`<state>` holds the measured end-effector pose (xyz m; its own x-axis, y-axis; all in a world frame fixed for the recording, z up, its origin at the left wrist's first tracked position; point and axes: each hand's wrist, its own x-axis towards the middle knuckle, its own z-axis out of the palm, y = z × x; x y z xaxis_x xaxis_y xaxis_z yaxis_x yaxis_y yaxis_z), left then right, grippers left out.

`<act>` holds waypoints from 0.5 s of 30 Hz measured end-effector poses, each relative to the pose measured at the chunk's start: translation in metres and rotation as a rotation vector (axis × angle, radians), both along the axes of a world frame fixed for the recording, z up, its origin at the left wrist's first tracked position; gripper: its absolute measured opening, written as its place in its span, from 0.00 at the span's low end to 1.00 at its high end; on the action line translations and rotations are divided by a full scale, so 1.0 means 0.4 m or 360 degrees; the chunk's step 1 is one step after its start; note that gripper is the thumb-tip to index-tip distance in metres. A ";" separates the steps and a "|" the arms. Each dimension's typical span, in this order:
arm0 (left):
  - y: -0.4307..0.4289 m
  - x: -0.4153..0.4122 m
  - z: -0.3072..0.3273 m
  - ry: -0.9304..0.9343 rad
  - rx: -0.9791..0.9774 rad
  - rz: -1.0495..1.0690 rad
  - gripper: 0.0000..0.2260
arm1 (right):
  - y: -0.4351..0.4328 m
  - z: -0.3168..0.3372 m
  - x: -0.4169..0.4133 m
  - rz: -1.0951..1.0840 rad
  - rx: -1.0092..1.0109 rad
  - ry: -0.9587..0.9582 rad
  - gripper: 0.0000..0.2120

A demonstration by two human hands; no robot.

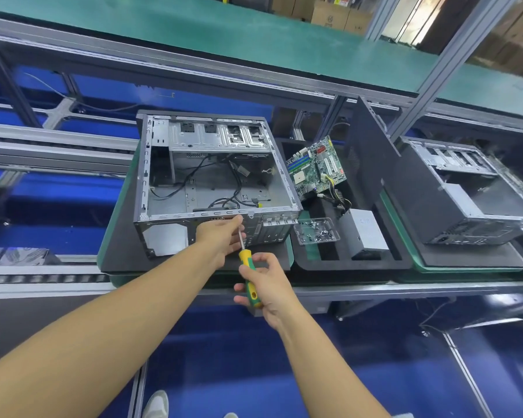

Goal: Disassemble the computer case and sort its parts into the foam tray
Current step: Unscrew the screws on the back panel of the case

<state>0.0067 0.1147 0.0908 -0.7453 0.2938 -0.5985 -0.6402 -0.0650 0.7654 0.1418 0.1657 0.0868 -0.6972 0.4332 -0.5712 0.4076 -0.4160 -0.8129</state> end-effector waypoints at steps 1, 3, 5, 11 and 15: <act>0.003 0.000 0.000 -0.0022 0.0010 0.0016 0.05 | 0.000 0.000 -0.001 0.0012 0.0032 -0.0006 0.14; 0.007 -0.001 -0.004 -0.0059 0.0037 0.0043 0.05 | 0.001 0.000 -0.004 0.0035 0.0089 -0.0034 0.14; 0.009 -0.002 -0.011 -0.0084 0.0056 0.0055 0.04 | 0.002 0.001 -0.005 0.0069 0.0098 -0.0089 0.11; 0.024 0.029 -0.016 0.0160 0.0084 -0.0056 0.04 | 0.043 -0.002 0.036 0.0249 0.0116 -0.0090 0.12; 0.062 0.077 0.015 0.1093 -0.0176 -0.0266 0.09 | 0.132 0.010 0.101 0.0149 0.0134 0.0051 0.13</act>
